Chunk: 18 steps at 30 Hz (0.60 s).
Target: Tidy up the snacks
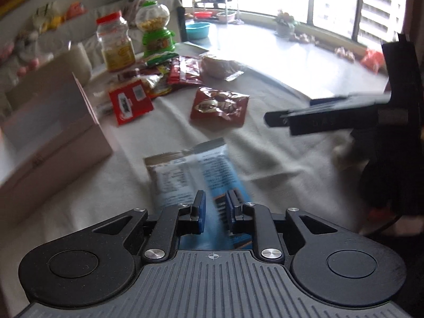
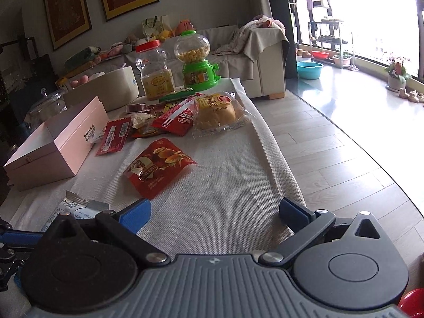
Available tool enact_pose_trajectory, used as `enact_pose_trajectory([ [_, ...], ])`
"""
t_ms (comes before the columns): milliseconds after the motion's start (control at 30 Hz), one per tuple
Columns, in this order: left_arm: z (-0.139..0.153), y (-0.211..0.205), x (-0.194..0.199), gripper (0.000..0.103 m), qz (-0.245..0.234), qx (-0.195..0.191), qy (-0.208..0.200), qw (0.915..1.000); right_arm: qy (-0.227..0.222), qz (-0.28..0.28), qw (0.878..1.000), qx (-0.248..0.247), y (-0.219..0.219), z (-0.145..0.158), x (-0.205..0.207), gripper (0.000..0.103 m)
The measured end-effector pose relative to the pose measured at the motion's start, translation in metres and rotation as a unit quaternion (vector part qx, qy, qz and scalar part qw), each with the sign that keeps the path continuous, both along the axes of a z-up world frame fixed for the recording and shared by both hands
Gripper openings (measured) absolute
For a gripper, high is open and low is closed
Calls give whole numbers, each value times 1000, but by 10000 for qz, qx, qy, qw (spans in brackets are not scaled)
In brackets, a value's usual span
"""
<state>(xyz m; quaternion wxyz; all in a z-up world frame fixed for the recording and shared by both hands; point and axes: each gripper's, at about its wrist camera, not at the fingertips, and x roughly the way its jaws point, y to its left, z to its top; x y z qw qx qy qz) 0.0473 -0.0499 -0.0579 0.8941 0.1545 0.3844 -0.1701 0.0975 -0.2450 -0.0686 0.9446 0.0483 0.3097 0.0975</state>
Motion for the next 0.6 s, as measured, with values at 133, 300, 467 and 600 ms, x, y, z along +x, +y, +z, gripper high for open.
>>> enact_pose_trajectory([
  [133, -1, 16, 7, 24, 223, 534, -231, 9981, 148, -9, 9995, -291, 9, 2, 5, 103],
  [300, 20, 46, 17, 21, 626, -489, 45, 9968, -71, 957, 9934, -621, 38, 27, 24, 103],
  [467, 28, 26, -1, 21, 16, -1259, 180, 9919, 203, 1484, 9861, -725, 58, 26, 80, 102],
  [600, 12, -4, -10, 24, -499, -967, 271, 9937, 561, 1860, 9796, -505, 68, 13, 94, 78],
])
